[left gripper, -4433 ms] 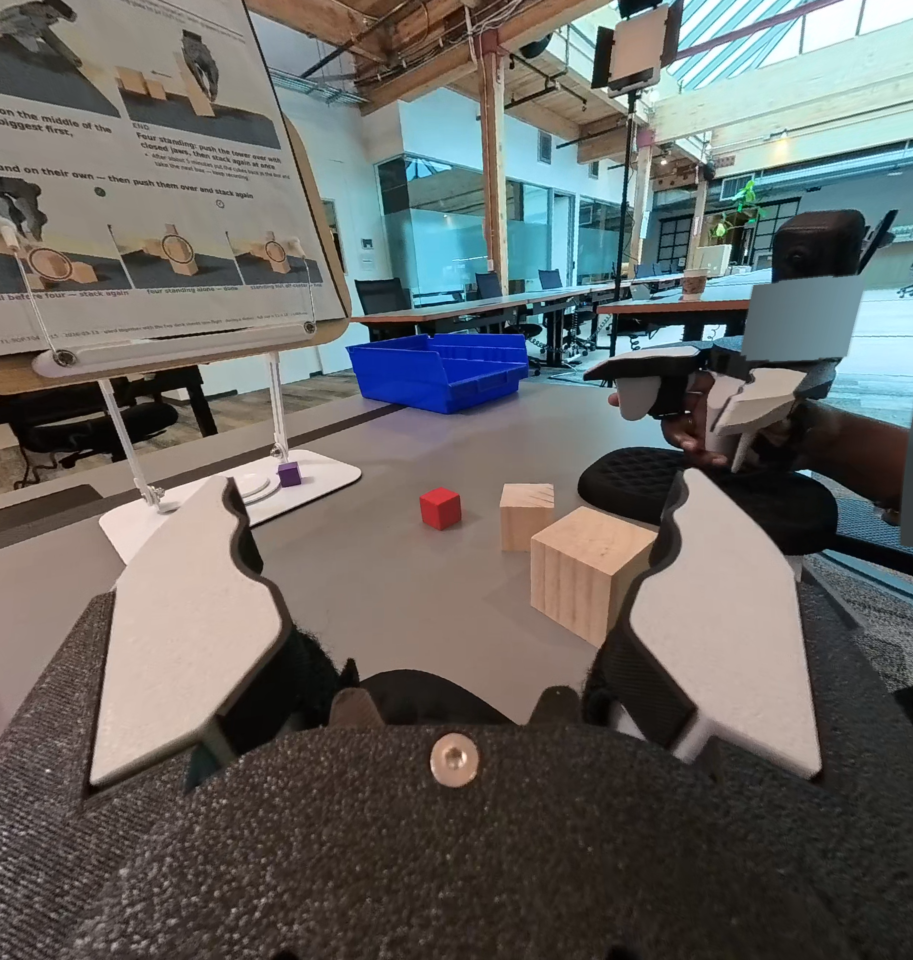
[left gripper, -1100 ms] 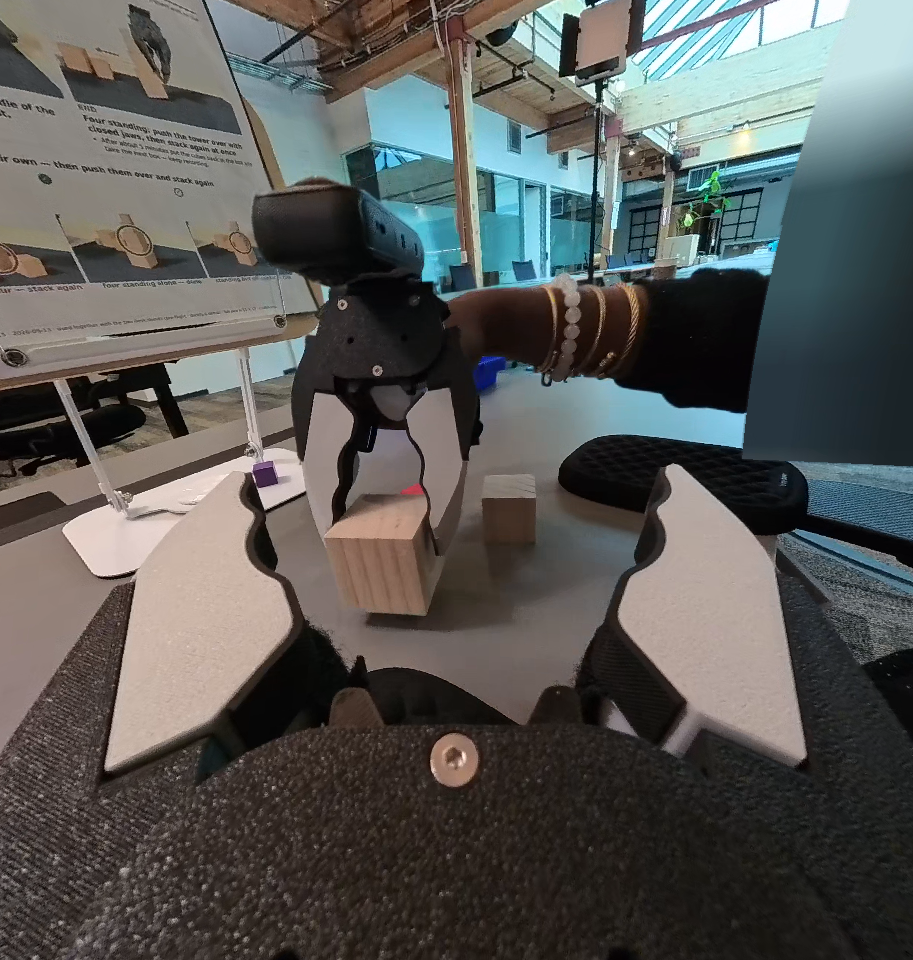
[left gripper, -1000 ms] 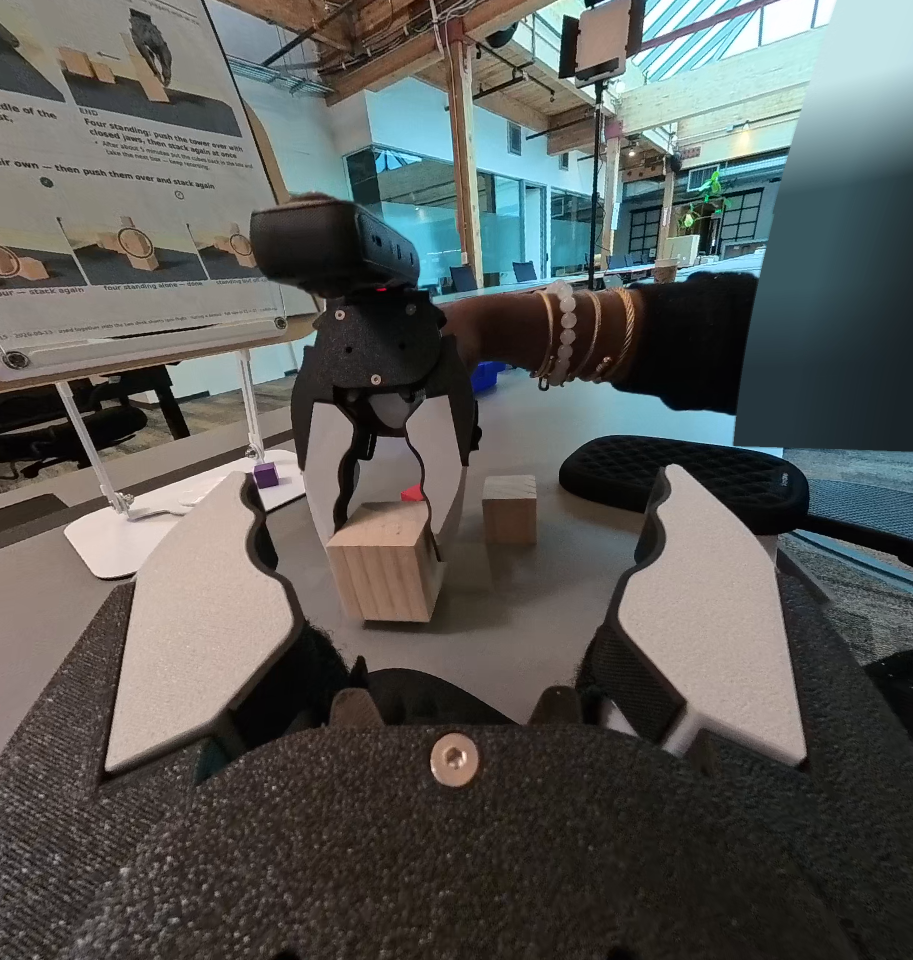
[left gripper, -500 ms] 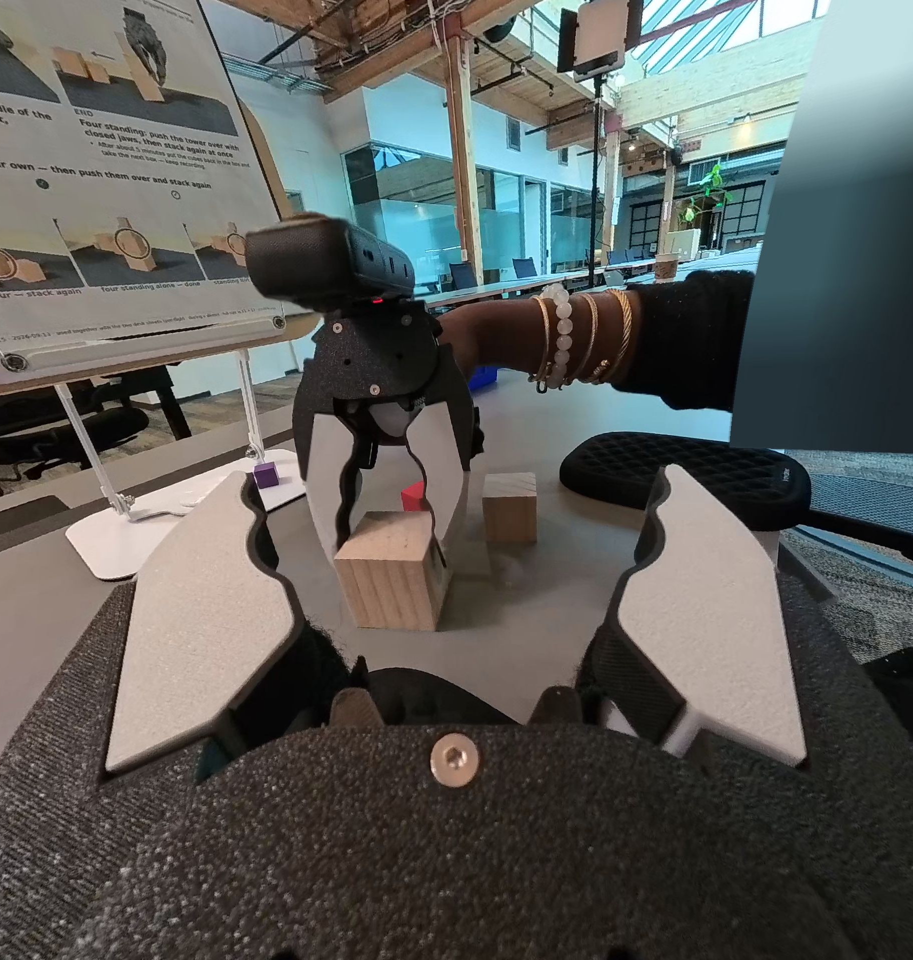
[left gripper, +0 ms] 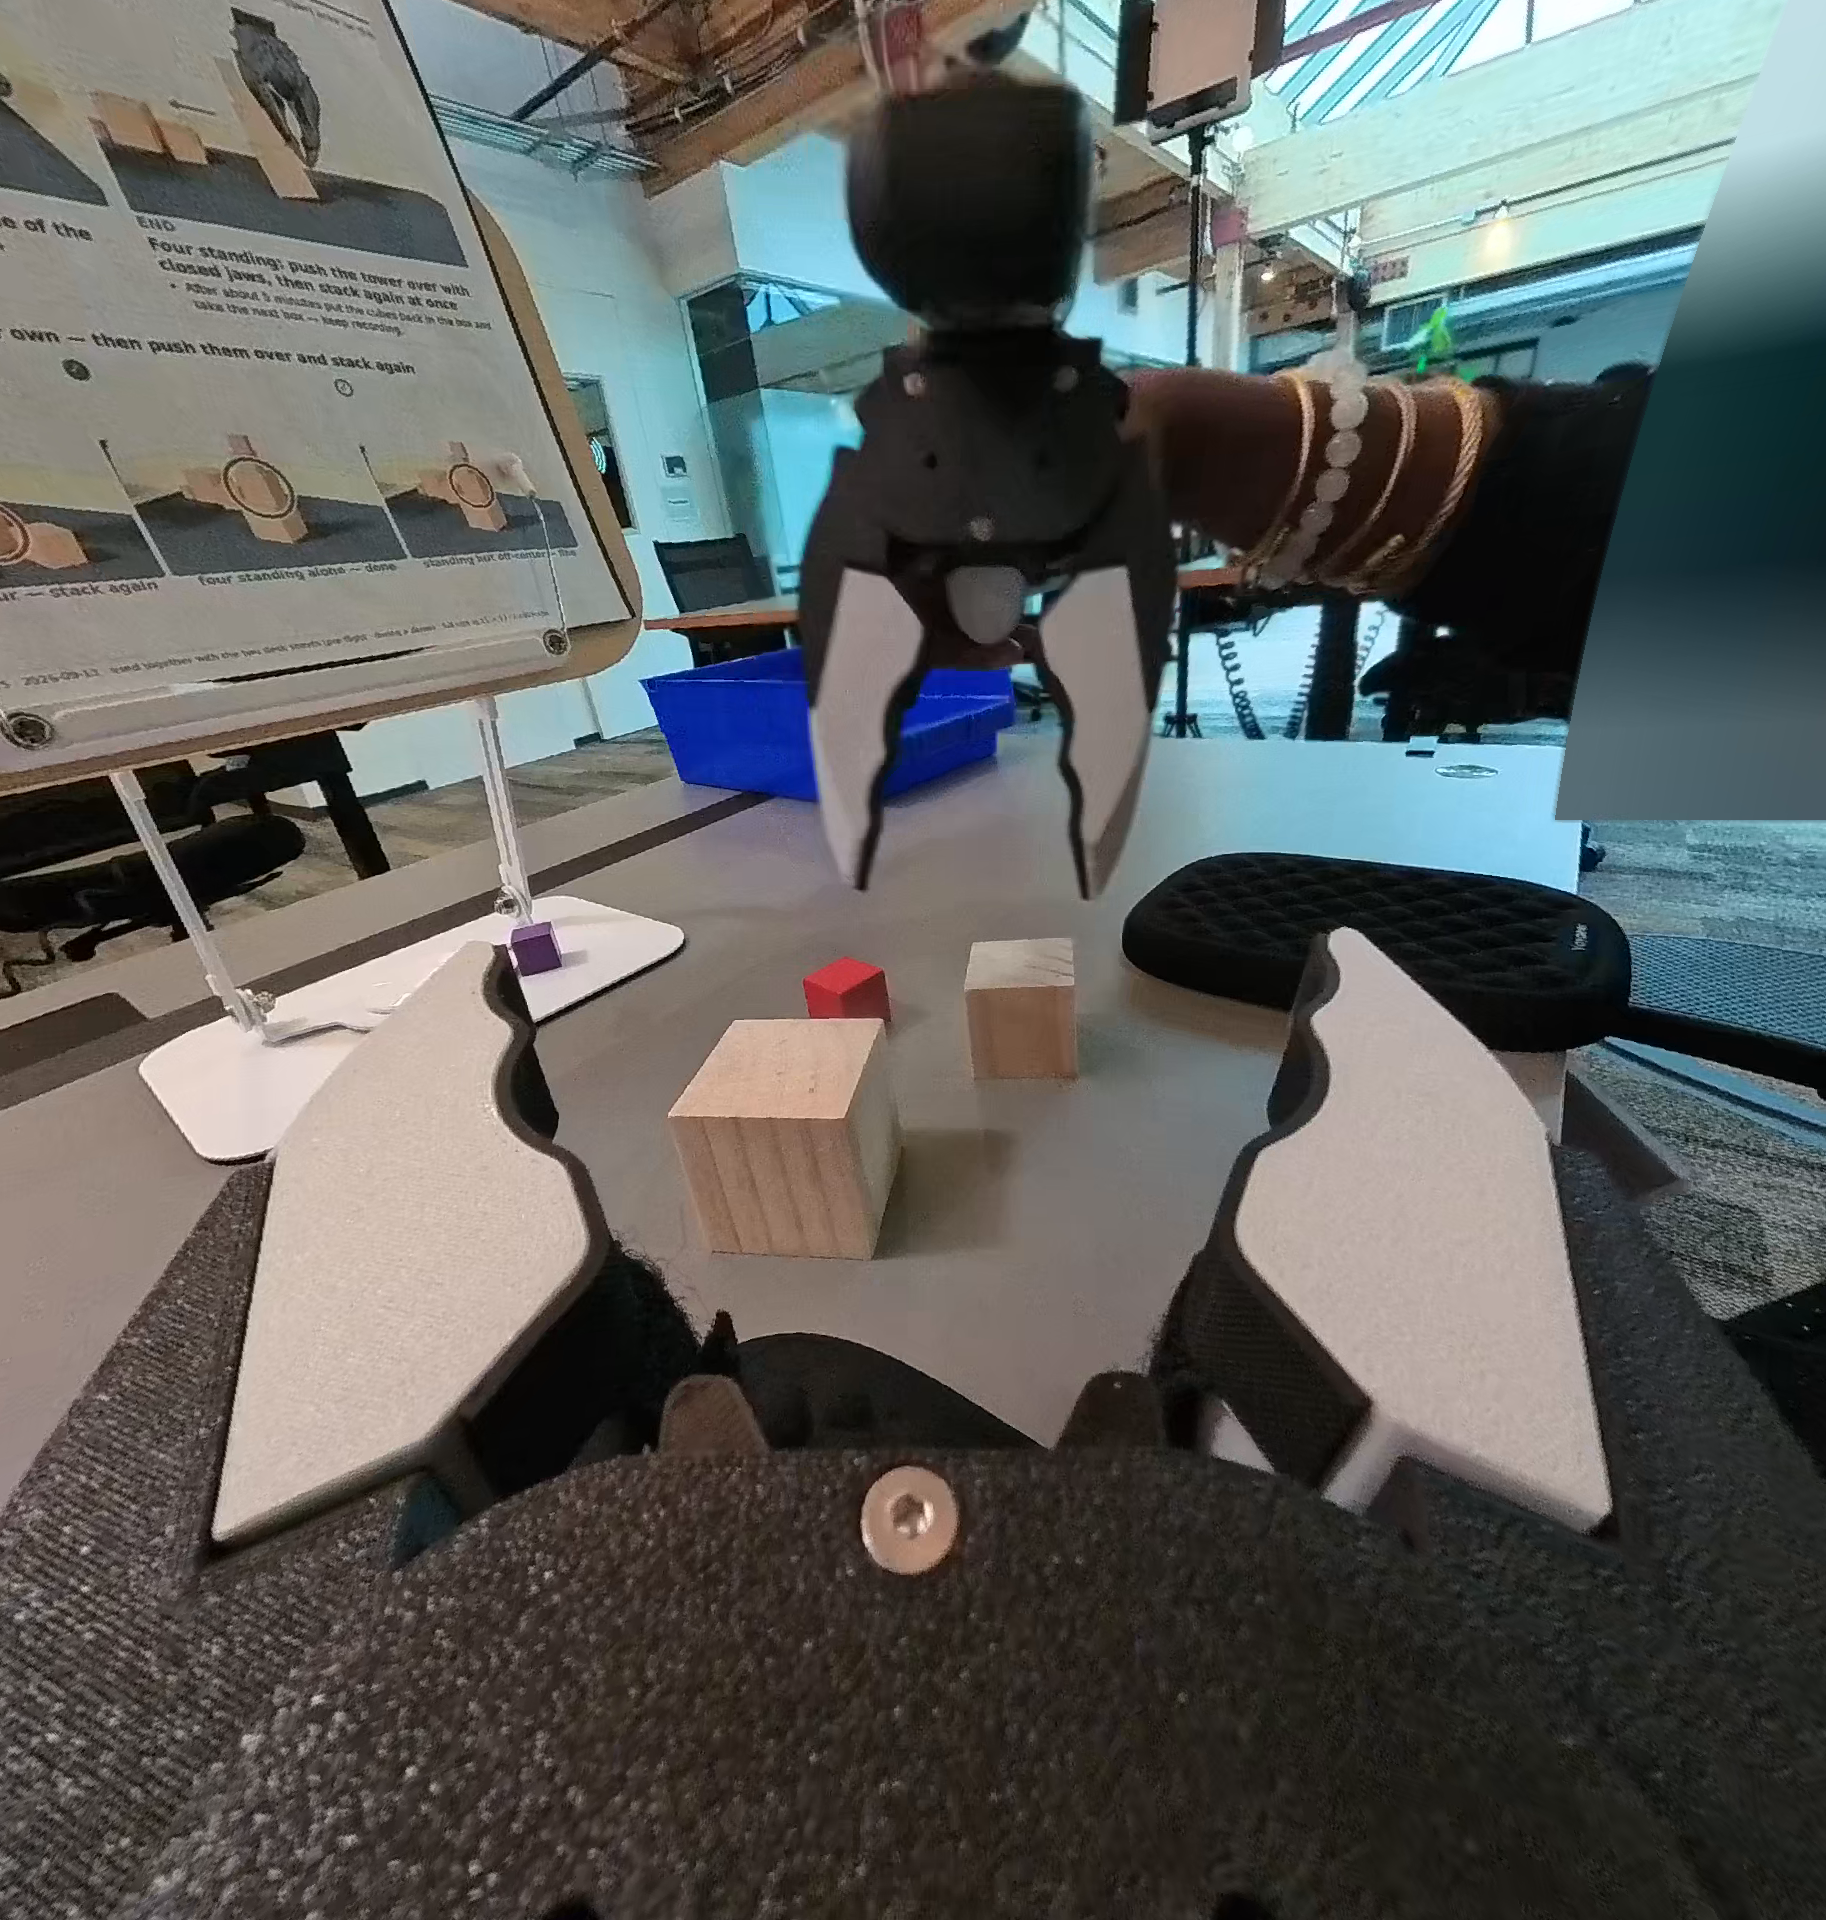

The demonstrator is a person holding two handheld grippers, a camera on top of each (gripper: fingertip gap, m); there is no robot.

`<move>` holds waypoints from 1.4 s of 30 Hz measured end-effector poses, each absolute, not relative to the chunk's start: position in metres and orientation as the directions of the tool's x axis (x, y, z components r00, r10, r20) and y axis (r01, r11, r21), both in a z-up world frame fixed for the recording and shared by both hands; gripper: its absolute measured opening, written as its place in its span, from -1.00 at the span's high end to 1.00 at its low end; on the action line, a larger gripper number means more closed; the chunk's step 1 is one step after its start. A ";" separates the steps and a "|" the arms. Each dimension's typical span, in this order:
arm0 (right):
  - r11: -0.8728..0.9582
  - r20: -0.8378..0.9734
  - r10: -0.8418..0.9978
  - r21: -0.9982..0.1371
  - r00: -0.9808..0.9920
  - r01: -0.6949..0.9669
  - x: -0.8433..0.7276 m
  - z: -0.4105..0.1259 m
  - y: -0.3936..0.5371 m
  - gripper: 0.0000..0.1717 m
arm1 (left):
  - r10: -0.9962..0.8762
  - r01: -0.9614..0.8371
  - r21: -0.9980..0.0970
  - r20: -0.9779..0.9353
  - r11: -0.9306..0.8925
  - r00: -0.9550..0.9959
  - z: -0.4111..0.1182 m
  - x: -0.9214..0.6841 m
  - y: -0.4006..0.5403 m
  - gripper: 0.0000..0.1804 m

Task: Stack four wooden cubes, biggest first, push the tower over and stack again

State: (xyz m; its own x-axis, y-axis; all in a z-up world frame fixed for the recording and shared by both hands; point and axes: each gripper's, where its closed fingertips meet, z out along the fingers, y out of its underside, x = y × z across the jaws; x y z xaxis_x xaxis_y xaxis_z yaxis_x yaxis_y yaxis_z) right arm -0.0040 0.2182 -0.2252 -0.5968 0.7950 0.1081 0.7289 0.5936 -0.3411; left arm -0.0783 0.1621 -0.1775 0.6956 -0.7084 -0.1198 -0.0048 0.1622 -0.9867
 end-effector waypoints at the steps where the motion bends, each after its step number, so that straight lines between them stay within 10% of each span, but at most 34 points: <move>1: 0.600 0.094 0.793 -0.299 -0.602 0.742 0.005 -0.232 0.217 0.20 | -0.708 -0.005 -0.987 -0.120 0.162 0.696 -0.178 -0.078 0.162 -0.50; 7: 0.598 0.068 0.801 -0.117 -0.595 0.793 0.031 -0.266 0.225 0.23 | -0.709 -0.008 -0.987 -0.122 0.162 0.695 -0.178 -0.078 0.162 -0.50; 15: 0.587 0.033 0.808 -0.129 -0.589 0.799 0.033 -0.285 0.229 0.49 | -0.712 -0.001 -0.987 -0.117 0.160 0.693 -0.177 -0.078 0.162 -0.49; 42: 0.580 0.105 0.815 -0.141 -0.570 0.803 -0.055 -0.210 0.225 0.49 | -0.716 0.017 -0.987 -0.104 0.160 0.691 -0.176 -0.080 0.161 -0.48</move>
State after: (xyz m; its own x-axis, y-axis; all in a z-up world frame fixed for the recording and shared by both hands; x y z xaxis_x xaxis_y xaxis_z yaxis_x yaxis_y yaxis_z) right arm -0.0554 0.2251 -0.2101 -0.5702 0.8148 0.1047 0.8026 0.5798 -0.1405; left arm -0.0799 0.1612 -0.1759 0.6905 -0.7158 -0.1041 0.0173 0.1602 -0.9869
